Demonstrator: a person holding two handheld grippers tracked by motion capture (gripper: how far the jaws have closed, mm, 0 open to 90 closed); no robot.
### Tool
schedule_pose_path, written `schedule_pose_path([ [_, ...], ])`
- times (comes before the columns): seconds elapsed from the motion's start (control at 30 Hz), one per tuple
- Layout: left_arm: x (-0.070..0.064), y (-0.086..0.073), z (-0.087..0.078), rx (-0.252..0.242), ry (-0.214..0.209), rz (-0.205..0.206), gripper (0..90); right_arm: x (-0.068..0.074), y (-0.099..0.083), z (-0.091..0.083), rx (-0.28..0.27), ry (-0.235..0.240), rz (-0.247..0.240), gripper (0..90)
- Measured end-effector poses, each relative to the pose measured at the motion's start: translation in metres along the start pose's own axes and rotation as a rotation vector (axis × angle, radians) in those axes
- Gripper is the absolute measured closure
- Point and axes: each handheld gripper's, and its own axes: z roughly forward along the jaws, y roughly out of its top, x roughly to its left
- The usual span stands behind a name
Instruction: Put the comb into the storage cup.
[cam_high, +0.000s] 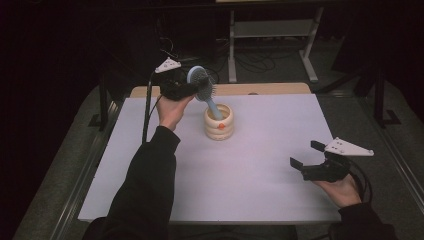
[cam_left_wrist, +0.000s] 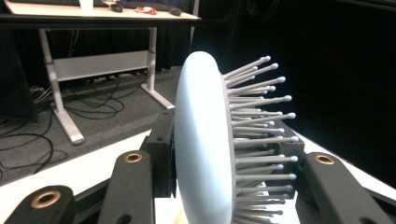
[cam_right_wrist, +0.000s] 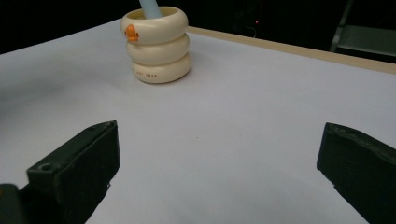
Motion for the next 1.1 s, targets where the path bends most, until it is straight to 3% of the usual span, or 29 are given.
schedule_pose_path([
  [0.57, 0.013, -0.020, 0.011, 0.010, 0.008, -0.067, 54.1, 0.000, -0.001, 0.001, 0.016, -0.008, -0.008, 0.0],
  [1.0, 0.017, -0.040, 0.026, 0.030, 0.012, -0.136, 53.7, 0.001, -0.001, 0.001, 0.029, 0.006, 0.000, 0.0],
  [1.1, 0.021, -0.043, 0.025, 0.012, 0.011, -0.166, 53.2, 0.001, -0.001, 0.001, 0.033, 0.012, -0.001, 0.0],
])
